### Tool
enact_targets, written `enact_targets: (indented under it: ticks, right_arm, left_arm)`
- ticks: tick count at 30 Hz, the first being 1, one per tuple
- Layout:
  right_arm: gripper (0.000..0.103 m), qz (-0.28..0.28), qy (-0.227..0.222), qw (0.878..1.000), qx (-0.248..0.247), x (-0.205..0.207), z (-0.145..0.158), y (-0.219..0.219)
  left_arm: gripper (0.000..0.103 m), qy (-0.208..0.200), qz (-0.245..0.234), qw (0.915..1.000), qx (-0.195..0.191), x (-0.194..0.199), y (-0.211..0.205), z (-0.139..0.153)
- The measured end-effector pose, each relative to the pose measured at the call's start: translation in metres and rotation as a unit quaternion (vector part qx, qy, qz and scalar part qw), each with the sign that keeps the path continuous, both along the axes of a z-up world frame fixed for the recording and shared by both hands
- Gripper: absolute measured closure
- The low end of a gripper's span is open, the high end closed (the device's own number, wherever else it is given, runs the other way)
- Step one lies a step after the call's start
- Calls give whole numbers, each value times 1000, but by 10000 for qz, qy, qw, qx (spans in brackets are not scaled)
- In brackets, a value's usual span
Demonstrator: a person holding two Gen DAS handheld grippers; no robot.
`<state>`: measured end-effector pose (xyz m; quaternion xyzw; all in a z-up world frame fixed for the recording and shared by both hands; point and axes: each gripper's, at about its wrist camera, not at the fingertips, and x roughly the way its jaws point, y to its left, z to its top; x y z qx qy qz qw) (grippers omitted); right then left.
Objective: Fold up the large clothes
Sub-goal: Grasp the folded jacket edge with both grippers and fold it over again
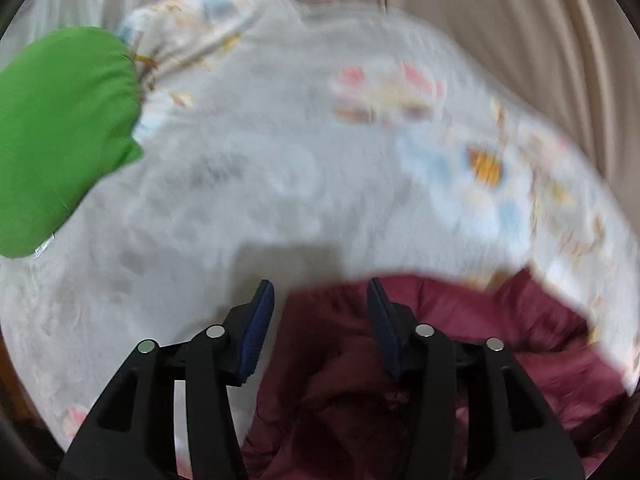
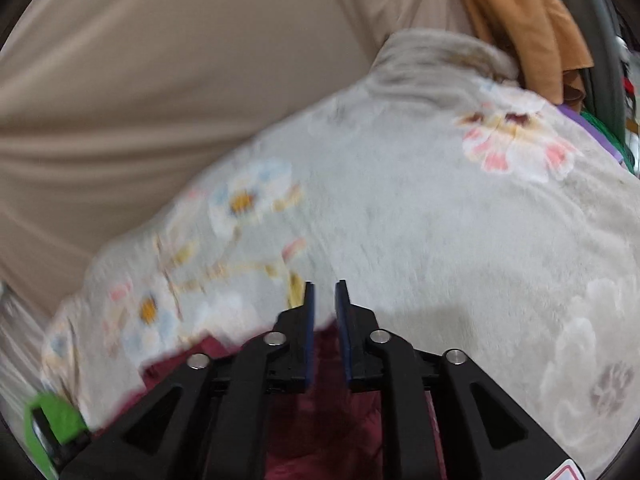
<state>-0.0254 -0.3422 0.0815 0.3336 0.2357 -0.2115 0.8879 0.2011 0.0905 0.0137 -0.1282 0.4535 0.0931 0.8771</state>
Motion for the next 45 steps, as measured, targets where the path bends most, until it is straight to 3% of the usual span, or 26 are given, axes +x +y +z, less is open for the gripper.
enact_targets:
  ticks: [1, 2, 5, 7, 10, 12, 14, 15, 16, 17, 18, 19, 22, 25, 30, 33, 35, 36, 37, 38, 39, 40, 43, 45]
  right_arm:
    - [60, -72, -187, 9998, -34, -11, 8, -1]
    - [56, -82, -278, 9995, -81, -20, 13, 0]
    - [47, 396, 46, 9991, -171, -48, 4, 6]
    - [44, 765, 571, 9949, -342, -70, -21, 15]
    - [44, 1154, 1347, 9838, -272, -98, -68, 30]
    - [44, 1324, 1663, 9771, 30, -105, -95, 40]
    - [45, 1450, 1976, 9694, 119, -102, -117, 51]
    - [52, 1466, 2066, 9673, 123, -99, -123, 54]
    - [69, 1529, 2081, 9659, 178, -97, -127, 56]
    - [79, 1559, 2071, 9656, 226, -96, -126, 57]
    - [95, 1552, 2052, 9660, 238, -94, -122, 57]
    - [99, 1536, 1973, 9678, 292, -96, -113, 55]
    - [101, 1571, 1768, 9709, 365, -111, -92, 50]
    - [102, 1729, 1921, 9656, 279, -138, -78, 50]
    - [101, 1847, 2690, 9440, 492, -194, -112, 56]
    - [97, 1672, 2838, 9417, 680, -204, -123, 51]
    - [86, 1455, 2602, 9530, 534, -199, -103, 44]
    - [84, 1366, 2355, 9620, 208, -192, -83, 42]
    - [71, 1348, 2171, 9668, -21, -185, -69, 40]
    - [61, 1332, 2000, 9705, -187, -176, -57, 39]
    - [45, 1306, 1778, 9750, -276, -160, -45, 34]
    - [39, 1323, 1695, 9763, -236, -150, -44, 31]
    - [38, 1214, 1664, 9785, 133, -109, -59, 11]
    - [38, 1056, 1697, 9793, 334, -86, -74, 3]
  left_arm:
    - [51, -203, -29, 9996, -185, -3, 6, 13]
    - [42, -338, -101, 9989, -317, -8, 10, 23]
    - [22, -525, -625, 9950, -574, -27, 14, 41]
    - [16, -212, -1098, 9916, -653, -45, 11, 32]
    - [17, 596, -1436, 9858, -639, -71, 6, -11]
    - [25, 949, -1467, 9831, -551, -83, 4, -37]
    - [48, 1138, -1451, 9796, -799, -91, 3, -56]
    - [53, 1157, -1408, 9791, -908, -92, 4, -60]
    - [67, 1201, -1393, 9782, -962, -91, 2, -61]
    - [82, 1208, -1393, 9781, -966, -91, 2, -59]
    - [88, 1207, -1411, 9770, -1045, -90, 3, -54]
    - [94, 1192, -1433, 9764, -1089, -90, 4, -48]
    - [97, 1193, -1622, 9728, -1143, -103, 11, -32]
    - [98, 1437, -1917, 9654, -1032, -133, 16, -29]
    - [98, 2088, -1889, 9541, -1023, -191, 23, -61]
    - [95, 1776, -1617, 9630, -1226, -204, 29, -56]
    - [92, 1472, -1555, 9696, -1181, -200, 29, -36]
    - [91, 1113, -1576, 9753, -1078, -193, 27, -17]
    - [79, 874, -1593, 9783, -995, -188, 25, -4]
    - [55, 631, -1616, 9805, -921, -179, 22, 8]
    - [45, 432, -1611, 9824, -846, -168, 18, 17]
    - [35, 316, -1618, 9829, -824, -162, 14, 20]
    - [26, 322, -1657, 9822, -823, -132, 5, 9]
    - [28, 618, -1467, 9837, -839, -109, 1, -15]
